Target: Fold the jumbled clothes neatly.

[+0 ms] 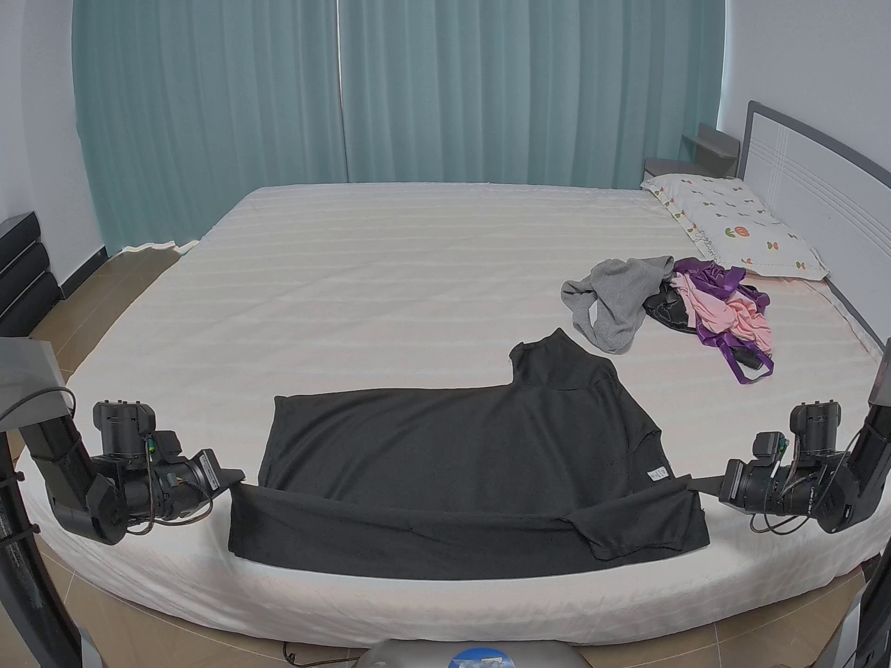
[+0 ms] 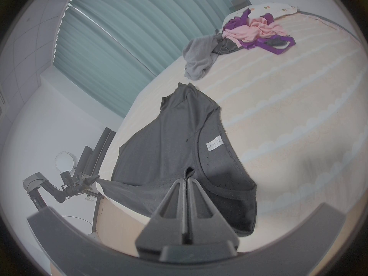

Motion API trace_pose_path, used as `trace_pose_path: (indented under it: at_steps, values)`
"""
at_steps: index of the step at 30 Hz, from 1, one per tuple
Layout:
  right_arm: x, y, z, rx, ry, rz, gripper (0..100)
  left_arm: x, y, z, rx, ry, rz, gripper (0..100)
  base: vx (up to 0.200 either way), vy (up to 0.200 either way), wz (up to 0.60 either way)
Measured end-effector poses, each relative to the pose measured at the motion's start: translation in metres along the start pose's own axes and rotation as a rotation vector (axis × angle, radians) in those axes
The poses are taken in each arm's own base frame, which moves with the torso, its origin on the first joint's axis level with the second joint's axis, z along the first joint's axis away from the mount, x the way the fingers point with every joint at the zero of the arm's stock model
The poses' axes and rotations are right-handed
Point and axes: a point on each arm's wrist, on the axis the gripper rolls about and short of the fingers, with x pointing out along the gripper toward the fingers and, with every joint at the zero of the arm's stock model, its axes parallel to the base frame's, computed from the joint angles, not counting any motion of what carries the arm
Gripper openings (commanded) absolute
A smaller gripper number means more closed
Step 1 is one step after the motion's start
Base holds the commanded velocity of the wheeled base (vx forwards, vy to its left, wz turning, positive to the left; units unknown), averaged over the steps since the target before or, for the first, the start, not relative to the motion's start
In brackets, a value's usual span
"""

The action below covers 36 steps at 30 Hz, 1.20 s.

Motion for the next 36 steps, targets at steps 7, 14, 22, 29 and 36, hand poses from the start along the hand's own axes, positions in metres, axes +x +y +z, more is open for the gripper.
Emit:
trace_pose_path:
  at_steps: [7,14,22,29,36]
  values:
    - [-0.021,0.012,-0.002,-0.007,-0.035,0.015,0,-0.019,0.001,-0.002,-0.015,-0.022,0.012,0,0.000,0.000,0.00]
    - [-0.038,0.022,-0.004,-0.023,-0.069,0.028,0,-0.034,-0.003,-0.008,-0.015,-0.028,0.011,0,0.000,0.000,0.00]
    - [-0.052,0.028,-0.011,-0.034,-0.081,0.028,0,-0.043,-0.004,-0.016,-0.020,-0.015,0.018,0,0.000,0.000,0.00]
    - [-0.059,0.031,-0.014,-0.037,-0.086,0.024,0,-0.049,-0.004,-0.022,-0.021,-0.003,0.022,0,0.000,0.000,0.00]
    - [-0.062,0.033,-0.017,-0.042,-0.087,0.022,0,-0.055,-0.006,-0.025,-0.019,-0.006,0.019,0,0.000,0.000,0.00]
